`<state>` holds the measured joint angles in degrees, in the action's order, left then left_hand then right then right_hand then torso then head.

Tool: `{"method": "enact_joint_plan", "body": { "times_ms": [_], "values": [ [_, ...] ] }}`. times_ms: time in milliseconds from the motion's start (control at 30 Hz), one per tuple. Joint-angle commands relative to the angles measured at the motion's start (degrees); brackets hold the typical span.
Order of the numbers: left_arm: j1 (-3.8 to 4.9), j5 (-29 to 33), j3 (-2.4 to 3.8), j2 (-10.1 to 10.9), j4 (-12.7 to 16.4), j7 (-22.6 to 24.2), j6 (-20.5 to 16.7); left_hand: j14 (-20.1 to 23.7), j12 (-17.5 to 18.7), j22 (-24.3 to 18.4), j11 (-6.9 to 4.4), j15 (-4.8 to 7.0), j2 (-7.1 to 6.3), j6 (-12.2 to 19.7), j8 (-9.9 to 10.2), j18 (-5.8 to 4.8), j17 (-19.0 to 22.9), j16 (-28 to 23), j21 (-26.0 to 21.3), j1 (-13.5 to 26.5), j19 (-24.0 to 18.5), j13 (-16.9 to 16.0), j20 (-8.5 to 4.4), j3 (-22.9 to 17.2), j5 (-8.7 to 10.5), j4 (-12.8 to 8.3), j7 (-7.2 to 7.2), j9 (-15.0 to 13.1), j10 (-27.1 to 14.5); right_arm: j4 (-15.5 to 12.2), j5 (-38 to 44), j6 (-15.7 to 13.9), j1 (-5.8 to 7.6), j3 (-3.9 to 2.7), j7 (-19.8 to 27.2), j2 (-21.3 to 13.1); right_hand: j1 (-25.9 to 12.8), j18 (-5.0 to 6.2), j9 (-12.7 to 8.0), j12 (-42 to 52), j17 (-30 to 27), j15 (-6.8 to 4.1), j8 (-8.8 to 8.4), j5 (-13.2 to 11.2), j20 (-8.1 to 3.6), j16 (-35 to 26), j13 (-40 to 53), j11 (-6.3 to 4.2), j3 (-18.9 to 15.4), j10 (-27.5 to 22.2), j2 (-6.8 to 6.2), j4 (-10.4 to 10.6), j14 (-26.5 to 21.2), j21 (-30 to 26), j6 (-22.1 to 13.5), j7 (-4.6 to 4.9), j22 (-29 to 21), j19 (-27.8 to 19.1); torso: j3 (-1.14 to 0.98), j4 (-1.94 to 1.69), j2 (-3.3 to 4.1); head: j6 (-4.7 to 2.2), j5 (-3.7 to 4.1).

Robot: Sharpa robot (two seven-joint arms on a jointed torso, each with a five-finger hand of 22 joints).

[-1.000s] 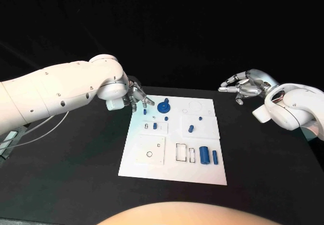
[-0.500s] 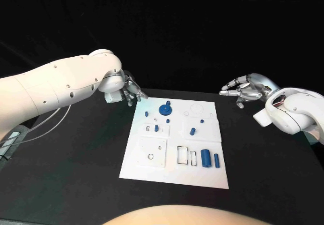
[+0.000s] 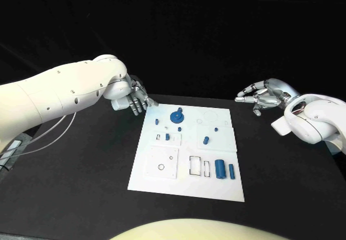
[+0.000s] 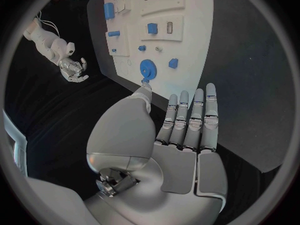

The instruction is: Assemble the parts on the task board

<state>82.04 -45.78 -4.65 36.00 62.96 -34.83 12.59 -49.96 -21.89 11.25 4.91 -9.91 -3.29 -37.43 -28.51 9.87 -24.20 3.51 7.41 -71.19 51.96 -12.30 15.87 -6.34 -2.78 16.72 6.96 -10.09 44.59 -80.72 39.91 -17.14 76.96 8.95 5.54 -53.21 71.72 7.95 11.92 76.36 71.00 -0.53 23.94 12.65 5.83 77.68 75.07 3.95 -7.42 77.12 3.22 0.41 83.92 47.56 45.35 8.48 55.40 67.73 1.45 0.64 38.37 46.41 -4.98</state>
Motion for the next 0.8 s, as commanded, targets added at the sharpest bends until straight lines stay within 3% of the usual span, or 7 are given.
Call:
{"method": "enact_joint_plan", "body": {
  "times_ms": [33,200,367,433,533,633,800],
  "values": [
    [-0.01,1.67,0.13,0.23,-0.22,3.65,-3.04,-1.25,2.72,-1.72,0.13,0.15,-0.04,-2.01,2.13,0.76,3.28,0.25,-1.54,-0.96,1.49,2.54,-0.1,-0.67,0.04,-0.09,0.24,1.65,2.23,-0.03,0.21,0.37,-0.04,-0.01,0.35,-0.07,-0.11,1.13,0.08,-0.14,-0.07,0.14,0.3,0.31,-0.02,-0.32,0.25,-0.08,-0.4,-0.26,0.43,-0.07,1.33,-0.32,-0.38,0.13,-0.05,-0.41,0.02,-0.03,0.03,-0.05,0.01],
    [-0.01,1.85,0.09,0.57,0.03,4.04,-3.69,-17.67,-0.88,-0.85,1.26,5.87,0.47,-9.33,1.03,0.14,2.36,7.27,2.44,-1.27,12.05,1.93,-4.64,-1.2,-0.26,-0.31,2.08,1.64,14.07,-0.06,0.21,0.4,-0.05,-0.01,0.33,-0.08,-0.1,1.11,0.09,-0.04,0.01,0.13,0.33,0.33,-0.02,-0.28,0.35,-0.08,-0.41,-0.17,0.46,-0.07,1.34,-0.21,-0.37,0.13,0.04,-0.34,0.0,-0.04,0.03,0.03,0.02],
    [-0.07,0.47,-0.57,0.27,-0.04,3.58,-3.08,-31.66,-14.84,3.8,-2.79,10.91,1.95,-14.54,-8.49,0.61,-12.33,28.61,11.41,0.82,25.27,-5.98,-10.3,-0.3,-0.62,-0.31,-1.26,-3.72,24.38,-0.1,0.21,0.42,-0.06,-0.01,0.32,-0.07,-0.1,1.11,0.09,-0.04,0.01,0.13,0.33,0.33,-0.02,-0.28,0.35,-0.08,-0.41,-0.17,0.46,-0.07,1.34,-0.21,-0.37,0.13,0.04,-0.34,-0.04,-0.09,-0.03,0.06,-0.14],
    [-0.27,-0.36,-0.87,-0.07,-0.5,3.39,-3.2,-34.04,-31.2,15.08,-4.69,12.34,2.12,-11.77,-18.81,-0.56,-40.62,60.55,24.23,1.91,29.37,-20.43,-12.86,1.05,-1.11,-1.12,-3.4,-10.87,24.98,-0.11,0.21,0.43,-0.06,-0.01,0.32,-0.06,-0.1,1.11,0.09,-0.04,0.01,0.13,0.33,0.33,-0.02,-0.28,0.35,-0.08,-0.41,-0.17,0.46,-0.07,1.34,-0.21,-0.37,0.13,0.04,-0.34,0.0,-0.08,-0.02,0.06,-0.15],
    [-0.9,-3.56,-1.18,-0.69,-1.43,3.14,-3.32,-37.14,-53.24,46.27,-7.4,14.34,2.34,-7.38,-29.69,-4.51,-59.89,81.18,54.34,3.76,32.4,-47.8,-14.8,2.95,0.1,-0.27,-4.55,-19.36,30.64,-0.11,0.21,0.46,-0.06,-0.01,0.32,-0.05,-0.1,1.11,0.09,-0.04,0.01,0.13,0.33,0.33,-0.02,-0.28,0.35,-0.08,-0.41,-0.17,0.46,-0.07,1.34,-0.21,-0.37,0.13,0.04,-0.34,0.04,-0.03,-0.01,0.16,-0.21],
    [-1.81,-7.27,-1.38,-1.38,-2.44,2.62,-2.63,-40.04,-61.68,65.47,-8.37,16.71,3.01,-8.79,-35.06,-7.26,-65.8,86.49,71.77,5.65,34.72,-62.25,-16.24,4.04,-0.24,0.01,-7.31,-24.39,37.52,-0.1,0.21,0.52,-0.06,-0.01,0.33,-0.05,-0.09,1.09,0.1,0.05,0.1,0.13,0.38,0.35,-0.02,-0.23,0.43,-0.09,-0.43,-0.08,0.49,-0.07,1.37,-0.14,-0.35,0.12,0.12,-0.29,0.0,0.05,-0.01,0.25,-0.25],
    [-2.75,-10.68,-1.58,-1.9,-3.08,1.98,-1.24,-40.04,-66.57,73.51,-10.43,18.0,3.84,-14.54,-39.65,-8.61,-65.8,86.49,78.6,7.5,35.96,-73.52,-17.7,4.99,-0.04,-0.19,-9.05,-34.19,43.31,-0.12,0.21,0.54,-0.06,-0.01,0.34,-0.11,-0.09,1.09,0.1,0.05,0.1,0.13,0.38,0.35,-0.02,-0.23,0.43,-0.09,-0.43,-0.08,0.49,-0.07,1.37,-0.14,-0.35,0.12,0.12,-0.29,0.0,0.06,-0.01,0.33,-0.25]
  ]
}}
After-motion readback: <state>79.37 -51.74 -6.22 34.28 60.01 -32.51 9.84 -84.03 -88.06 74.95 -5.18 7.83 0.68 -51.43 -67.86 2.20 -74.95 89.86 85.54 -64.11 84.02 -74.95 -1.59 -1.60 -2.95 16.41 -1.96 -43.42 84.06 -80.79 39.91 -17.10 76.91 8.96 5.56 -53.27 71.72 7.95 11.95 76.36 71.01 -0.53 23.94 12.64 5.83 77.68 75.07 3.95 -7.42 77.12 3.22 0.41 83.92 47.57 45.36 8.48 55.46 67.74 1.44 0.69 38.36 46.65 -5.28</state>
